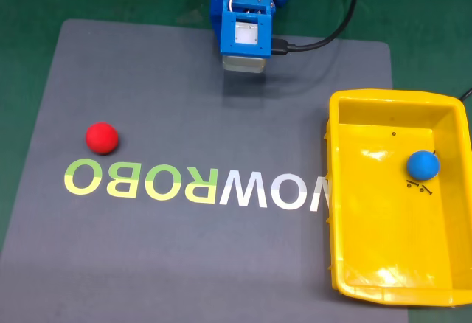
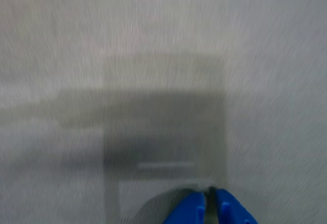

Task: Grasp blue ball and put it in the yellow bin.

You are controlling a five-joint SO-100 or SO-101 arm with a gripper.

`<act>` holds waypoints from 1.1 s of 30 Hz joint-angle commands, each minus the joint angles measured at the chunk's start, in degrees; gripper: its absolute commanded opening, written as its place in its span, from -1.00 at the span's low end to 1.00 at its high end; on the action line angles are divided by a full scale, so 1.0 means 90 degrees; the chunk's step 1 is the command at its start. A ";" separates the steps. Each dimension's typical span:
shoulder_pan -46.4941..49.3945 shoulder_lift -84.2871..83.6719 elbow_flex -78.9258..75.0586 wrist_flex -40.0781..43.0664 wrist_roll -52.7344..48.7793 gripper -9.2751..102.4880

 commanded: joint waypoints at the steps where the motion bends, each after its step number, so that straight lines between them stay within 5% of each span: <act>1: 0.0078 0.0098 0.0215 0.0137 0.0107 -0.83; 33: 0.0059 0.0088 0.0215 0.0225 0.0029 -0.83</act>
